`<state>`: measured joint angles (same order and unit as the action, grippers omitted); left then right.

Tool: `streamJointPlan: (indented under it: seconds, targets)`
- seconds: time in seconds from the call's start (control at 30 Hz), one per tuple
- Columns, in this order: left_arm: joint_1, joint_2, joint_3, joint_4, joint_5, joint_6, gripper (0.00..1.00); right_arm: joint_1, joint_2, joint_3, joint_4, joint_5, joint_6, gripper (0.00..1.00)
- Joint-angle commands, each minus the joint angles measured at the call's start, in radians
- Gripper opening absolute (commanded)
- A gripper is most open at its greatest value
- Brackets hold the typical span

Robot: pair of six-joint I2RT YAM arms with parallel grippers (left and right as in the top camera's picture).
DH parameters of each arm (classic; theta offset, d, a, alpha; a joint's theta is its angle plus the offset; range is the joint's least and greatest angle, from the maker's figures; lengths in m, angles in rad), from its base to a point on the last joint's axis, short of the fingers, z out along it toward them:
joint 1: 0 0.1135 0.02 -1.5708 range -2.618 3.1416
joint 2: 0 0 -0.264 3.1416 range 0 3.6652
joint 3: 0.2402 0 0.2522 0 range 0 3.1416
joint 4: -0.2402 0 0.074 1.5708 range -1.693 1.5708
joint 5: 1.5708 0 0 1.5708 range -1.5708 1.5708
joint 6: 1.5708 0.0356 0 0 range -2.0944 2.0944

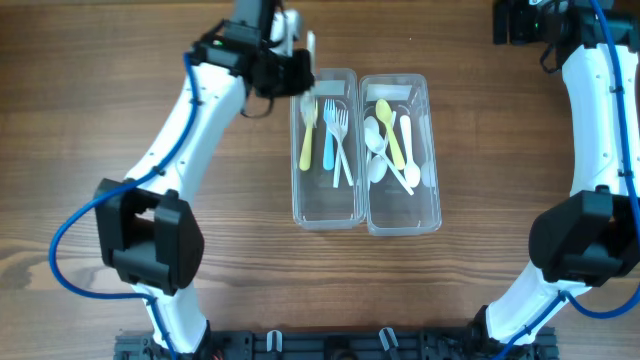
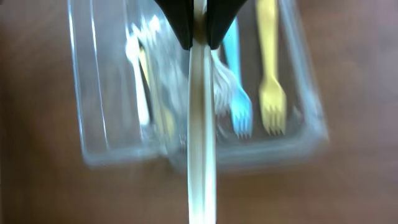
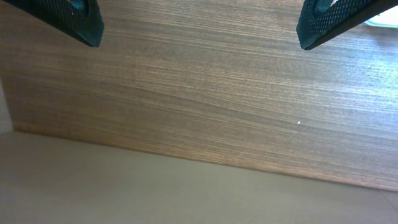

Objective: Pack container
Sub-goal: 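Carry the white fork into the left container and release it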

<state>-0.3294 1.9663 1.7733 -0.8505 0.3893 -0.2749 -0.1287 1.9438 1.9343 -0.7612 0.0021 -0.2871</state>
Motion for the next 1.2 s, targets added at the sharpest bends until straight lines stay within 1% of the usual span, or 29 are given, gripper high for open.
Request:
streamJointPlan:
  seconds: [0.0, 0.13, 0.23, 0.27, 0.43, 0.53, 0.8, 0.83, 0.87, 0.9, 0.93, 1.17]
  targets:
    - [-0.053, 0.010, -0.002, -0.070, 0.018, -0.029, 0.04, 0.007, 0.001, -0.005, 0.002, 0.013, -0.008, 1.00]
    - [-0.083, 0.011, -0.004, -0.089, 0.010, -0.032, 0.04, 0.007, 0.001, -0.005, 0.002, 0.013, -0.008, 1.00]
    - [-0.089, 0.011, -0.006, -0.091, 0.003, -0.124, 0.04, 0.007, 0.001, -0.005, 0.002, 0.013, -0.008, 1.00]
    - [-0.090, 0.011, -0.007, -0.091, 0.003, -0.130, 0.04, 0.007, 0.001, -0.005, 0.002, 0.013, -0.008, 1.00]
    - [-0.090, 0.011, -0.008, -0.146, -0.005, -0.131, 0.04, 0.007, 0.001, -0.005, 0.002, 0.013, -0.008, 1.00]
    - [-0.095, 0.011, -0.008, -0.187, -0.042, -0.164, 0.04, 0.007, 0.001, -0.005, 0.002, 0.013, -0.008, 1.00]
    - [-0.115, 0.011, -0.008, -0.194, -0.047, -0.175, 0.04, 0.007, 0.001, -0.005, 0.002, 0.013, -0.008, 1.00]
    - [-0.115, 0.011, -0.008, -0.195, -0.047, -0.175, 0.09, 0.007, 0.001, -0.005, 0.002, 0.013, -0.008, 1.00]
    - [-0.115, 0.011, -0.008, -0.196, -0.047, -0.175, 0.48, 0.007, 0.001, -0.005, 0.002, 0.013, -0.008, 1.00]
    - [-0.115, 0.011, -0.008, -0.196, -0.047, -0.175, 0.89, 0.007, 0.001, -0.005, 0.002, 0.013, -0.008, 1.00]
    - [-0.115, 0.011, -0.008, -0.196, -0.047, -0.175, 1.00, 0.007, 0.001, -0.005, 0.002, 0.013, -0.009, 1.00]
    - [-0.101, 0.010, -0.008, -0.183, -0.068, -0.175, 1.00, 0.007, 0.001, -0.005, 0.002, 0.013, -0.008, 1.00]
